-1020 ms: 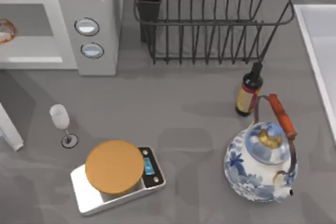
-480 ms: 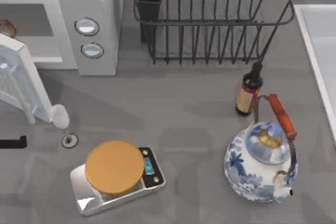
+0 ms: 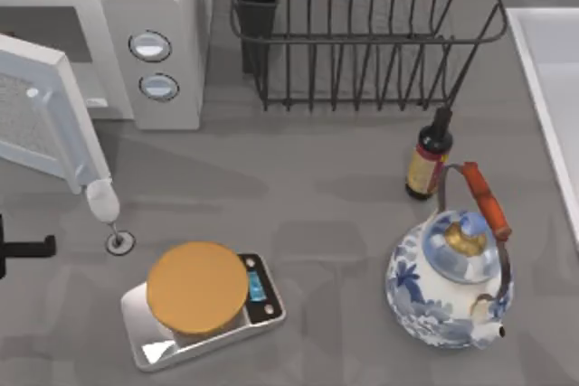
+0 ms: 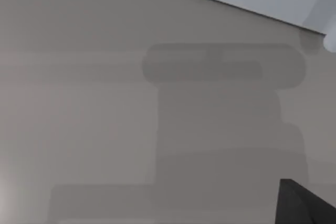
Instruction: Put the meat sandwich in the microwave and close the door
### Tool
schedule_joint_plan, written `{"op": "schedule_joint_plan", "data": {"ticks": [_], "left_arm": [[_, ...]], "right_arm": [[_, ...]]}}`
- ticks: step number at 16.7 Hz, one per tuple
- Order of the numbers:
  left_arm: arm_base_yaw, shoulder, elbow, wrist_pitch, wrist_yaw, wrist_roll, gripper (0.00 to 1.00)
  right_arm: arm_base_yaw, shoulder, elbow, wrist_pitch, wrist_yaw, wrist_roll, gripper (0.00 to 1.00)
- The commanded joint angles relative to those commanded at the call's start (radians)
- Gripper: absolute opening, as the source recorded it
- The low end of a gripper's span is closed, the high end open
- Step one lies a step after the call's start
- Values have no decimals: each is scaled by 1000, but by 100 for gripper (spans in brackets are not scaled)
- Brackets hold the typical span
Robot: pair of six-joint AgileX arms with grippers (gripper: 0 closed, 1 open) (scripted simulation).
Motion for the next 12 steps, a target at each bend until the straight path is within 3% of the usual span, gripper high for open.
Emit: {"op": "schedule_joint_plan", "data": {"ticks": [6, 12], "left_arm": [[8, 56, 107, 87, -40, -1, 0], [-15, 254, 251, 191, -46, -4, 0]], "right_arm": [[0, 0, 0, 0, 0, 0, 100], [0, 0, 0, 0, 0, 0, 100]]}}
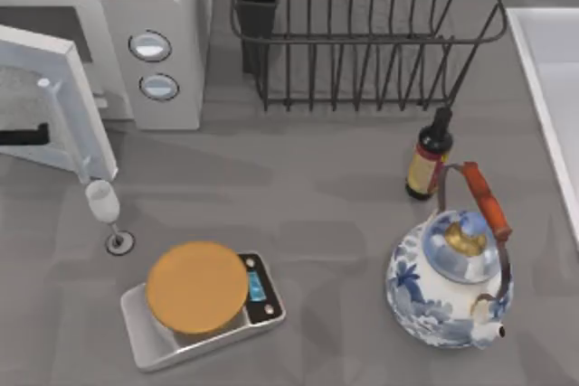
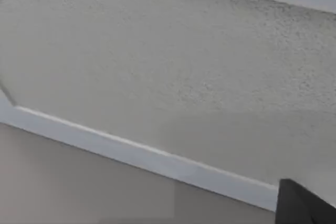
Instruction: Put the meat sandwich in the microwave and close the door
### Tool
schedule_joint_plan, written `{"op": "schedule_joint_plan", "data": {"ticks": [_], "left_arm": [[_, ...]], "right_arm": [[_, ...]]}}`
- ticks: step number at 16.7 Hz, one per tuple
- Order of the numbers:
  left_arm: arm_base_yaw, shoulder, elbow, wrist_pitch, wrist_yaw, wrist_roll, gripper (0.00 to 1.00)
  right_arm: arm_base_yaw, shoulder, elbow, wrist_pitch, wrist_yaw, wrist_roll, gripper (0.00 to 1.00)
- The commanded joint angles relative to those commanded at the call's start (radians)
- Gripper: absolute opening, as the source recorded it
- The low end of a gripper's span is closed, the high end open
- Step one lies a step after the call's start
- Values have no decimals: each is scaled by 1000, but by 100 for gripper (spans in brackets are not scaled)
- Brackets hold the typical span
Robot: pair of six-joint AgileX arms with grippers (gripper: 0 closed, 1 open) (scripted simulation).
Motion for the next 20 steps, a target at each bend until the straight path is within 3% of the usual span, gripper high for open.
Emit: {"op": "schedule_joint_plan", "data": {"ticks": [6, 13, 20], "left_arm": [[-22, 229, 49, 19, 18, -16, 0], [-20, 251, 47, 15, 19, -16, 0], [46, 443, 243, 15, -112, 23, 0]], "right_arm": [[0, 0, 0, 0, 0, 0, 100], [0, 0, 0, 0, 0, 0, 100], [0, 0, 0, 0, 0, 0, 100]]}}
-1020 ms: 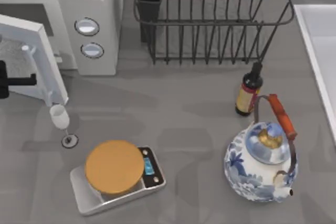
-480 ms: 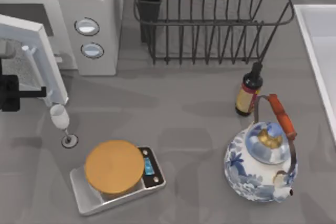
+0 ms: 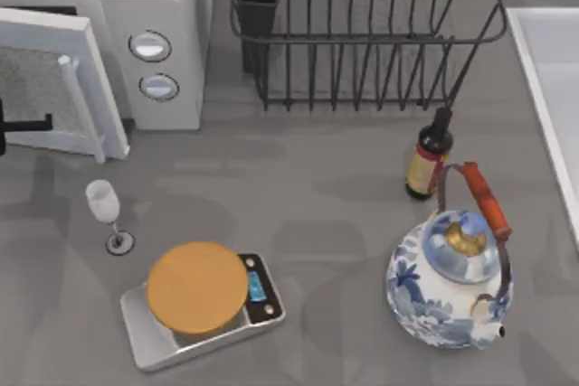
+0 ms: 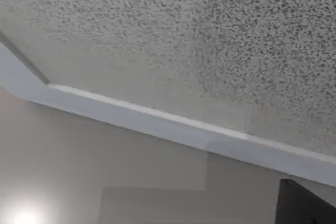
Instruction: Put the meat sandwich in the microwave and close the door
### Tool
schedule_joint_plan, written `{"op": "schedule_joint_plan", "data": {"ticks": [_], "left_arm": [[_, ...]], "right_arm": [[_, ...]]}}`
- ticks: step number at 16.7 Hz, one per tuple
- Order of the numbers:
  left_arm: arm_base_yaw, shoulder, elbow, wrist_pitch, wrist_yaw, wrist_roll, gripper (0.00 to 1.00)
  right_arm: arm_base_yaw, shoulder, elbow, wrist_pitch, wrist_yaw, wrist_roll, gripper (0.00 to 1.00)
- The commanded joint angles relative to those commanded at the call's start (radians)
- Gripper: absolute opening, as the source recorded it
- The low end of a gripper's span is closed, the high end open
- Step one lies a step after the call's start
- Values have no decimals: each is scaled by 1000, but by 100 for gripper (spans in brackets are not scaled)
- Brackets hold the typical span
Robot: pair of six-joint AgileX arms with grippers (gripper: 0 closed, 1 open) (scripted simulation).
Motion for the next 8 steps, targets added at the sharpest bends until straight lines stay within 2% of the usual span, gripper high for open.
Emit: {"op": "schedule_joint_plan", "data": {"ticks": [2, 5, 8], "left_arm": [[7, 47, 83, 12, 8, -26, 0], [-30, 91, 183, 24, 68, -56, 0], [-75, 129, 212, 3, 117, -62, 0]], "right_arm": [[0, 0, 0, 0, 0, 0, 100], [0, 0, 0, 0, 0, 0, 100], [0, 0, 0, 0, 0, 0, 100]]}}
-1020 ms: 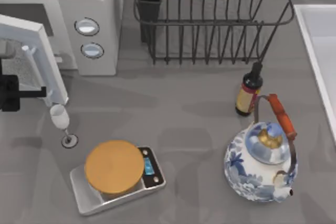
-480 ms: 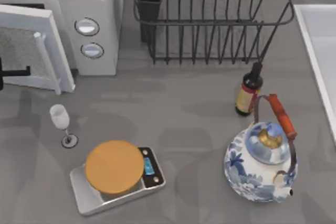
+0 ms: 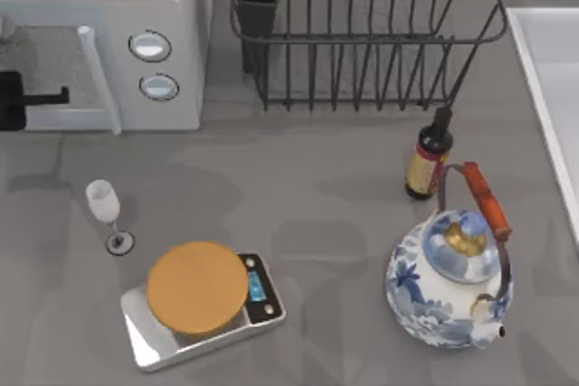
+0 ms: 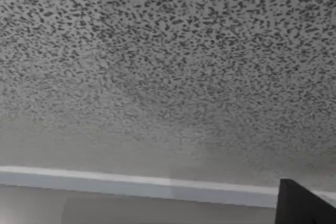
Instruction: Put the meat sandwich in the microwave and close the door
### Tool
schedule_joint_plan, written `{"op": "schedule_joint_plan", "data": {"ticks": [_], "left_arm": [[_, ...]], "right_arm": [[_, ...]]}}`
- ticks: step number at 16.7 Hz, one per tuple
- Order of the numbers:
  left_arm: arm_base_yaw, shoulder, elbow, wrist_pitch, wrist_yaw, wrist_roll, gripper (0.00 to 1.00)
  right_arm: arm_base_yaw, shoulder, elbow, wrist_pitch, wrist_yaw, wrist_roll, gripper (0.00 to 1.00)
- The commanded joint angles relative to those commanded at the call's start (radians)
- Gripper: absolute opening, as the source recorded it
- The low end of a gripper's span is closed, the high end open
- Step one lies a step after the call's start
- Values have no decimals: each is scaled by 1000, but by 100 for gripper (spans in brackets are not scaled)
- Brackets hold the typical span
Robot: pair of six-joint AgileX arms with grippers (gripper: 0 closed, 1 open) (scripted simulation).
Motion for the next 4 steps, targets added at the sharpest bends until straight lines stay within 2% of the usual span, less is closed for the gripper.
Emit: {"op": "schedule_joint_plan", "data": {"ticks": [4], "left_arm": [[-14, 42, -10, -36, 5, 9, 0]], "right_arm": [[0, 0, 0, 0, 0, 0, 100]]}}
